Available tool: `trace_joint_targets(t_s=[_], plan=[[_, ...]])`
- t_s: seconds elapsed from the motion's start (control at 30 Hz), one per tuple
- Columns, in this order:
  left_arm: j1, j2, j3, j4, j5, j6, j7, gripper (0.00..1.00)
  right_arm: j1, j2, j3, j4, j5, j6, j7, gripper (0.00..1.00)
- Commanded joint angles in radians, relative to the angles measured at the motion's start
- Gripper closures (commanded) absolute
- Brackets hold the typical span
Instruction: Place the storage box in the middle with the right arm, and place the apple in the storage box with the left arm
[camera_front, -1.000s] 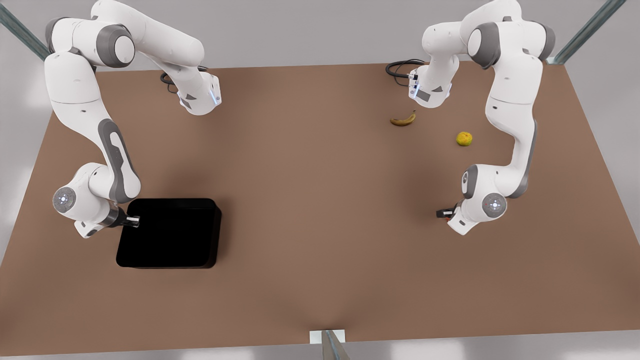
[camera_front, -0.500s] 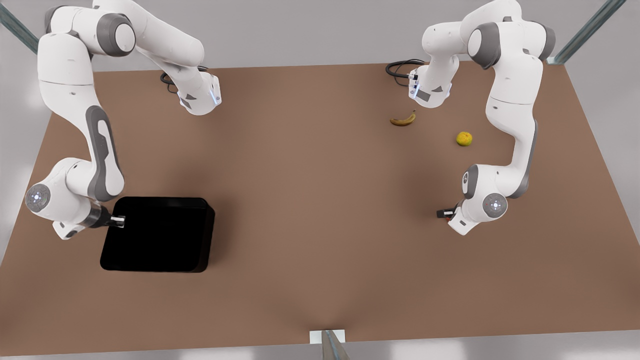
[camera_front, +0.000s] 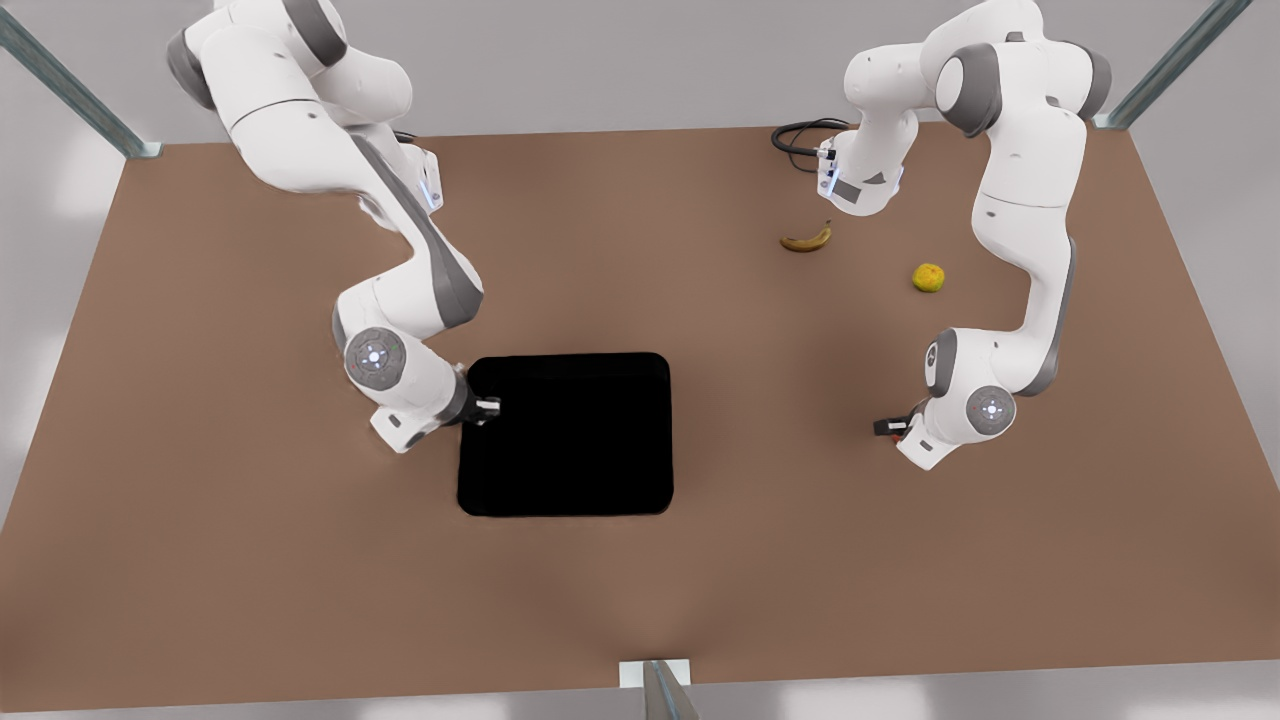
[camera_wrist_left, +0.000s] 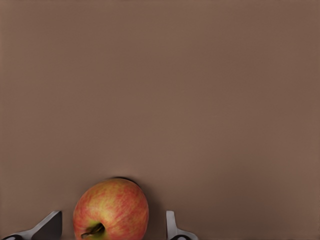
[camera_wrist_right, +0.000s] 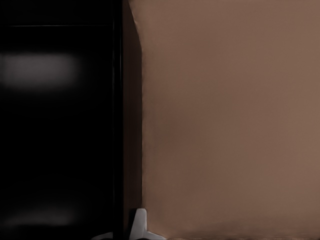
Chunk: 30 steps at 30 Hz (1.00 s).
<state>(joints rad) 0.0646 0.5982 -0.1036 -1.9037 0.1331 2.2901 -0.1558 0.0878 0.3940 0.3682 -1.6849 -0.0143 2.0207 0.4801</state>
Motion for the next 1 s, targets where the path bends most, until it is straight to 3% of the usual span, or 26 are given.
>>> trace_joint_targets(t_s=[0.0, 0.37, 0.4, 0.43, 0.57, 0.6, 0.67, 0.73, 0.87, 0.93, 0.97], plan=[[0.000, 0.000, 0.001, 0.000, 0.000, 0.000, 0.001, 0.00, 0.010, 0.009, 0.000, 0.010, -0.001, -0.002, 0.018, 0.79], [0.000, 0.002, 0.001, 0.000, 0.000, 0.000, 0.001, 0.04, 0.197, 0.157, 0.003, 0.039, -0.007, 0.104, 0.133, 0.79], [0.000, 0.002, 0.001, 0.000, 0.000, 0.000, 0.001, 0.04, 0.211, 0.163, 0.003, 0.039, -0.009, 0.134, 0.132, 0.48], [0.000, 0.002, 0.001, 0.000, 0.000, 0.000, 0.001, 0.04, 0.211, 0.167, 0.003, 0.037, -0.010, 0.147, 0.127, 0.00], [0.000, 0.002, 0.001, 0.000, 0.000, 0.000, -0.001, 0.03, 0.201, 0.166, 0.003, 0.037, -0.009, 0.144, 0.124, 0.00], [0.000, 0.002, 0.001, 0.000, 0.000, 0.000, -0.001, 0.06, 0.197, 0.163, 0.002, 0.042, -0.007, 0.133, 0.124, 0.00], [0.001, 0.003, 0.001, 0.000, 0.000, 0.000, -0.001, 0.27, 0.165, 0.109, 0.001, 0.063, -0.003, 0.030, 0.123, 0.00], [0.001, 0.006, 0.001, 0.000, 0.000, 0.005, -0.001, 0.29, 0.107, 0.002, 0.003, 0.065, 0.000, -0.094, 0.118, 0.00], [0.001, 0.011, 0.001, 0.000, 0.000, 0.008, -0.001, 0.33, -0.212, -0.328, 0.005, 0.062, 0.000, -0.434, -0.155, 0.00], [0.001, 0.011, 0.001, 0.000, 0.000, 0.008, -0.001, 0.33, -0.388, -0.383, 0.003, 0.060, -0.010, -0.459, -0.298, 0.00], [0.001, 0.009, 0.001, 0.000, 0.000, 0.006, -0.001, 0.33, -0.398, -0.383, -0.005, 0.065, -0.012, -0.459, -0.298, 0.00]])
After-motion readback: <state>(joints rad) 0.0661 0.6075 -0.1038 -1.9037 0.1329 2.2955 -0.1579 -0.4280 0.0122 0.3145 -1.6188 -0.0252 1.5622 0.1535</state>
